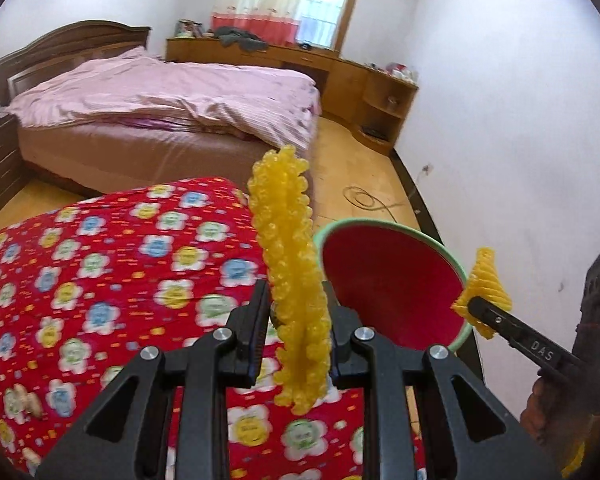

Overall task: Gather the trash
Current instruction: 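Carry both foam nets over the red bucket and open both tools to drop them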

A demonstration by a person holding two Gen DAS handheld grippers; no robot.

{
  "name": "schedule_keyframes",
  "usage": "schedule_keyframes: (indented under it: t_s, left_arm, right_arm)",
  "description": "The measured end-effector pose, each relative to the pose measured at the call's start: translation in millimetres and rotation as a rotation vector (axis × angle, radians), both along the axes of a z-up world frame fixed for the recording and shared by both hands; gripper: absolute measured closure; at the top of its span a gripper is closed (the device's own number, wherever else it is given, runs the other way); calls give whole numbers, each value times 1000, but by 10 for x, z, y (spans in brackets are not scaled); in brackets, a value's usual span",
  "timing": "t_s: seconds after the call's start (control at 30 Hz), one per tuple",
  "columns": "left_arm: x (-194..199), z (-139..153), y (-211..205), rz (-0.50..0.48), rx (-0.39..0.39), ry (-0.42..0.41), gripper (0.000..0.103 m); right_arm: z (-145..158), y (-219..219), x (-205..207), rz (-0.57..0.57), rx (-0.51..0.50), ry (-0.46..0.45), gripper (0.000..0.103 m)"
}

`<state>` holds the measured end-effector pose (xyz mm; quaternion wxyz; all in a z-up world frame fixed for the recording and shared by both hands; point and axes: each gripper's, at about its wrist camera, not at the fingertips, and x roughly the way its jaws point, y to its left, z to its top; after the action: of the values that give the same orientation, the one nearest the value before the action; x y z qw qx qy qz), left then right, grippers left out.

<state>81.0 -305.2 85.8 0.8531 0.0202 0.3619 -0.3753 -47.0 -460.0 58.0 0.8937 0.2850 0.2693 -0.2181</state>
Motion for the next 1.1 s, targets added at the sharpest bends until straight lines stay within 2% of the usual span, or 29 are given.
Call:
schedule_keyframes:
  t_s: [0.33,0.5,0.53,0.6,0.67,0.9,1.1]
  left_arm:
    - [-68,-323,-688,-104,54,54,79]
    - [-79,-464,-901,-138,85,67,78]
    - [-82,-478,-921,-140,88,70,77]
    - [-94,-490,-954,-137,87,75,64]
    - [-95,-483,-972,-124,86,65,59]
    - [-81,-428,-971,-114,69,47,54]
    - [-57,-395,-870,-89,54,54,54]
  right_arm:
    - [-223,-255,36,-9,45,28,84]
    - [-284,-304,67,-11,47,33,79]
    - [-291,-315,73,-8,48,34,79]
    - [-309,-347,80,-1,50,35,74]
    - [-321,-368,78,3,63,28,69]
    - [-351,-410,75,10,73,26,53]
    - [-353,-404,74,18,69,28,47]
